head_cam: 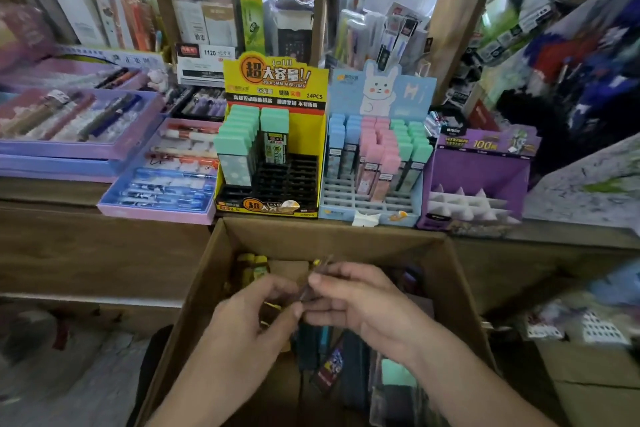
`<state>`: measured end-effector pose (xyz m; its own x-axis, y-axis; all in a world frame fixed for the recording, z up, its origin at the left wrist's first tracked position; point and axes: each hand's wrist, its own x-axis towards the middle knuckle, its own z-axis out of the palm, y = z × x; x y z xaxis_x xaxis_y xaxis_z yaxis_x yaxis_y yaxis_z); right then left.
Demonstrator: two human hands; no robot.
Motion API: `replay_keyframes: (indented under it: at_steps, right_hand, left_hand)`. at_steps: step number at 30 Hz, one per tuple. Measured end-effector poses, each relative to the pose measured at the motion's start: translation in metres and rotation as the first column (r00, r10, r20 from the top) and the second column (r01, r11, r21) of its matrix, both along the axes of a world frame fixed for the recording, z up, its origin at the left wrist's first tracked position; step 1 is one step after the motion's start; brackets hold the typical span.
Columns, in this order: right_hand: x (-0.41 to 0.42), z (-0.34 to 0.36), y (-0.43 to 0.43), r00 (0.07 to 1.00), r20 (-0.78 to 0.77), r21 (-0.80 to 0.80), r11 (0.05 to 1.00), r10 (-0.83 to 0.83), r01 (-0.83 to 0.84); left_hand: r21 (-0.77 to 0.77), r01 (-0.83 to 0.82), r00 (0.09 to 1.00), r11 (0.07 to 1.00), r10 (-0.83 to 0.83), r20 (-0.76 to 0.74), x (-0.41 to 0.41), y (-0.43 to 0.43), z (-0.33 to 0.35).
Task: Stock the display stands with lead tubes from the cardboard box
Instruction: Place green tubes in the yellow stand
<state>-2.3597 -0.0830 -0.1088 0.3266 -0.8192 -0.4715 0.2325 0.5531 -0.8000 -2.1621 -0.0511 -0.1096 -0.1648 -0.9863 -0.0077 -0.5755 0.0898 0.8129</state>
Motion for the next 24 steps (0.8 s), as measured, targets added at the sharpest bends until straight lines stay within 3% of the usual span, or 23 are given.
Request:
replay_keyframes:
  at_steps: [4,6,11,17,22,24]
  right_hand:
    - [-0.033,0.005,0.006,0.996,-0.086,0.006,1.000,-0.011,0.012]
    - [-0.052,0.009,0.008,0.973,-0.229,-0.046,0.999,-0.036,0.026]
    - [-0.090,0.011,0.010,0.765,-0.621,-0.172,0.982,-0.169,0.078]
    - [-0.098,-0.001,0.018,0.447,-0.889,-0.069,0.934,0.103,-0.351]
    - [-0.100,-0.012,0.029,0.200,-0.947,0.106,0.831,0.252,-0.546]
    - [-0.099,-0.013,0.032,0.177,-0.950,0.113,0.813,0.257,-0.572]
  left_hand:
    - [0.030,-0.008,0.999,1.000,0.007,0.031,-0.010,0.000,-0.006]
    - [0.064,-0.033,0.999,0.997,0.032,0.021,-0.010,-0.003,-0.009]
    - [0.138,-0.035,0.999,0.990,0.036,-0.007,-0.004,-0.008,-0.018]
    - [0.260,-0.036,0.997,0.965,0.051,-0.053,-0.008,-0.004,-0.027]
    - [0.344,-0.018,0.994,0.939,0.052,-0.091,-0.008,-0.004,-0.030]
    - [0.386,0.006,0.991,0.923,0.045,-0.124,-0.007,-0.004,-0.032]
